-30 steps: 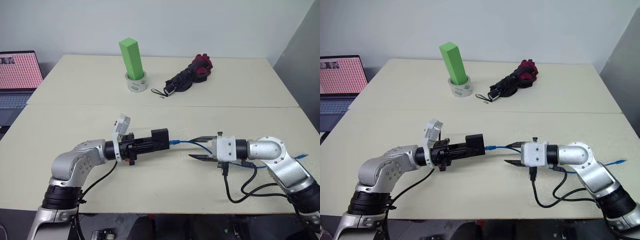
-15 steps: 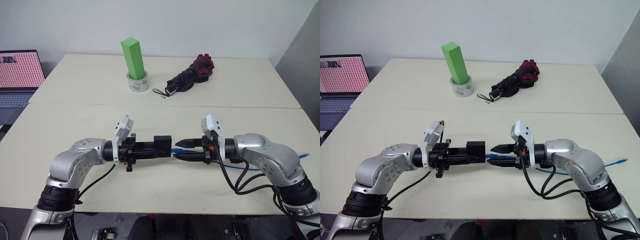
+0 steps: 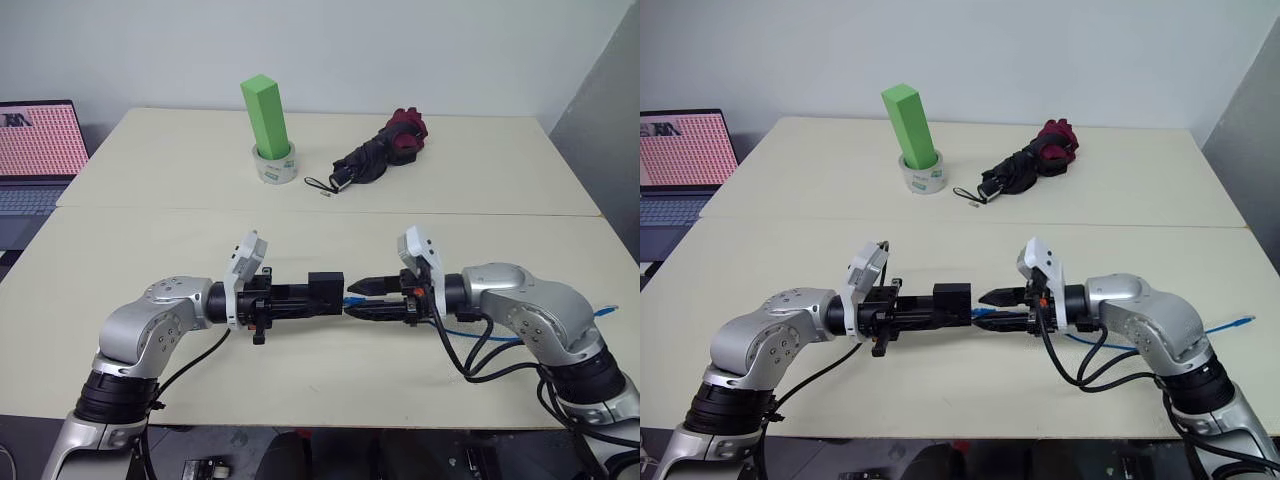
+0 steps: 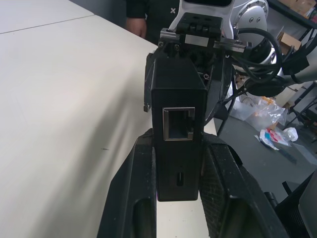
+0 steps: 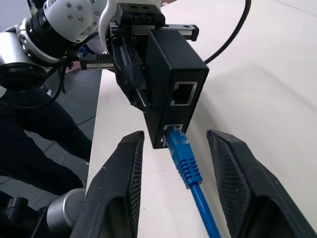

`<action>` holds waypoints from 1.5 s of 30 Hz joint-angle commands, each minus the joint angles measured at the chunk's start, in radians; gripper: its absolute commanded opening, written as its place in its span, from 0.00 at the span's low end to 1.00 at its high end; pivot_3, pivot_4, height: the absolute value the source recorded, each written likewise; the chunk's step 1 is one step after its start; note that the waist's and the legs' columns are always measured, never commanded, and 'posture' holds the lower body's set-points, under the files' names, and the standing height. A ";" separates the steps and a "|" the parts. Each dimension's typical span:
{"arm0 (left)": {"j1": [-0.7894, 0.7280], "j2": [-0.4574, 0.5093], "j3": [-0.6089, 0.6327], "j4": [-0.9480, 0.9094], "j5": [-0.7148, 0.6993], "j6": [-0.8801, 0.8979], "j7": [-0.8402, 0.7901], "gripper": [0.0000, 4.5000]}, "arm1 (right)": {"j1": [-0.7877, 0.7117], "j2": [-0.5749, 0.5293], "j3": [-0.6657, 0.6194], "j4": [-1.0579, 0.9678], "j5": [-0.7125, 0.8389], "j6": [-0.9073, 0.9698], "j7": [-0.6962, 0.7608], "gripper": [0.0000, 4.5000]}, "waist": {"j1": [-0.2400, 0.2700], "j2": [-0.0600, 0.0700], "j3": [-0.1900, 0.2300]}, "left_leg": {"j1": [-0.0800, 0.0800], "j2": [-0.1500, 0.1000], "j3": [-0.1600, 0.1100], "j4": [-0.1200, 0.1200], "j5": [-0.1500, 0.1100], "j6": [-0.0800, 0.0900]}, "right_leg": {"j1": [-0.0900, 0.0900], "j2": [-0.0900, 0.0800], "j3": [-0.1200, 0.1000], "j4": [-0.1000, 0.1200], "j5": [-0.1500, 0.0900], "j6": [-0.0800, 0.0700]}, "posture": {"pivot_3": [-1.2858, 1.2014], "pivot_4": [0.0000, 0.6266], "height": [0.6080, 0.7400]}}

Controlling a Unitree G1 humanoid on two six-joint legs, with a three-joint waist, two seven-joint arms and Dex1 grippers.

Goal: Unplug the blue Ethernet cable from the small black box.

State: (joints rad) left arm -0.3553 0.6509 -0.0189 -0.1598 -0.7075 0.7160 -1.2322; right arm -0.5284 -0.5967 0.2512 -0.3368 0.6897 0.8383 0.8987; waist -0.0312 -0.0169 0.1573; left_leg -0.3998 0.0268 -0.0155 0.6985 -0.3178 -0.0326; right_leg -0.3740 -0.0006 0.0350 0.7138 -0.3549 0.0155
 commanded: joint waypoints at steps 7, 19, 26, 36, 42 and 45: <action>0.002 -0.004 0.012 -0.042 -0.016 -0.023 -0.002 0.17 | -0.037 0.006 0.013 0.022 -0.048 -0.024 0.065 0.02 | 0.000 0.000 0.000 | 0.000 0.000 0.000 0.000 0.000 0.000 | 0.000 0.000 0.000 0.000 0.000 0.000 | 0.52 0.24 1.00; 0.036 0.053 -0.041 -0.066 0.041 -0.091 -0.075 0.17 | -0.092 -0.042 0.034 0.095 -0.089 -0.029 0.187 0.02 | 0.000 0.000 0.000 | 0.000 0.000 0.000 0.000 0.000 0.000 | 0.000 0.000 0.000 0.000 0.000 0.000 | 0.52 0.24 1.00; 0.070 0.097 -0.041 -0.035 0.091 -0.157 -0.101 0.17 | -0.087 -0.134 0.015 0.168 -0.154 -0.095 0.253 0.01 | 0.000 0.000 0.000 | 0.000 0.000 0.000 0.000 -0.001 0.003 | 0.000 0.000 0.000 -0.001 0.000 0.000 | 0.52 0.24 1.00; 0.061 0.069 -0.029 0.029 0.140 -0.207 -0.037 0.17 | -0.218 0.093 -0.056 0.647 -0.506 -0.484 -0.259 0.01 | -0.003 0.001 0.000 | 0.000 0.000 0.001 0.000 -0.001 0.002 | -0.002 0.000 0.001 0.001 0.000 0.000 | 0.52 0.24 1.00; 0.039 0.000 -0.025 0.096 0.220 -0.296 0.075 0.17 | -0.352 0.188 -0.090 1.021 -0.664 -0.710 -0.522 0.20 | -0.003 0.001 0.001 | -0.002 0.000 0.004 -0.001 0.000 -0.001 | -0.005 -0.001 0.003 0.002 0.000 0.000 | 0.52 0.24 1.00; 0.025 -0.035 -0.010 0.134 0.256 -0.342 0.142 0.17 | -0.357 0.185 -0.110 1.027 -0.661 -0.731 -0.491 0.36 | -0.005 0.001 0.001 | -0.002 0.000 0.005 -0.001 0.000 -0.001 | -0.006 -0.001 0.003 0.001 0.000 0.000 | 0.52 0.24 1.00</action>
State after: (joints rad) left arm -0.3114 0.6270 -0.0689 -0.0271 -0.4674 0.4168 -1.1298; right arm -0.8609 -0.4034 0.1772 0.7126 0.0263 0.1395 0.3962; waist -0.0359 -0.0159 0.1581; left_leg -0.4021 0.0273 -0.0099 0.6970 -0.3175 -0.0333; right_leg -0.3798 -0.0014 0.0380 0.7152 -0.3548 0.0155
